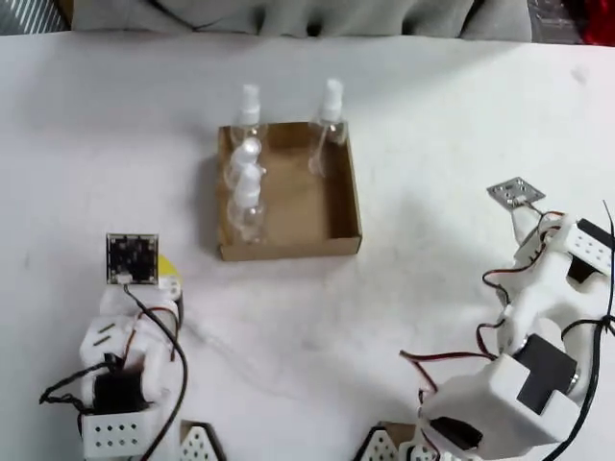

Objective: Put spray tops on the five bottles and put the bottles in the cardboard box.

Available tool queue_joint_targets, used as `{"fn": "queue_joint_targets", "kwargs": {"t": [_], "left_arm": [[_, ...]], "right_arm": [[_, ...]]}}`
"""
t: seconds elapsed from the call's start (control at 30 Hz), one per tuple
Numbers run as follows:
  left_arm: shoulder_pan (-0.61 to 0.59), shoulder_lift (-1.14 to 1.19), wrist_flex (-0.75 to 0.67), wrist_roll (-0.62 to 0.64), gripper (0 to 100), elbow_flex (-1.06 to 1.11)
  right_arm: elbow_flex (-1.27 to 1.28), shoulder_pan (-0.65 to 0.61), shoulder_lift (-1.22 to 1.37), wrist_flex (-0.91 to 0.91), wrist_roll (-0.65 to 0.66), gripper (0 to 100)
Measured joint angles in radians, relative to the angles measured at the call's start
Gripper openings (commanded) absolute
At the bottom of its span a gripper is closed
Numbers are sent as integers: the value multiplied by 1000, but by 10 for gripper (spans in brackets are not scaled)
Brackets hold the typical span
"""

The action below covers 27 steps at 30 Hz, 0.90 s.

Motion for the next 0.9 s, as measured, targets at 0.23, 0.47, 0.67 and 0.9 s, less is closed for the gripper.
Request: {"fn": "queue_joint_targets", "kwargs": {"t": [0.23,0.47,0.67,0.9], "left_arm": [[0,0,14,0,20,0],[0,0,21,0,20,0],[0,0,21,0,20,0],[0,0,21,0,20,0]], "right_arm": [[0,-29,38,-15,0,217],[-2,-31,41,-21,0,197],[-2,-31,34,-14,0,295],[-2,-29,-48,110,84,231]]}}
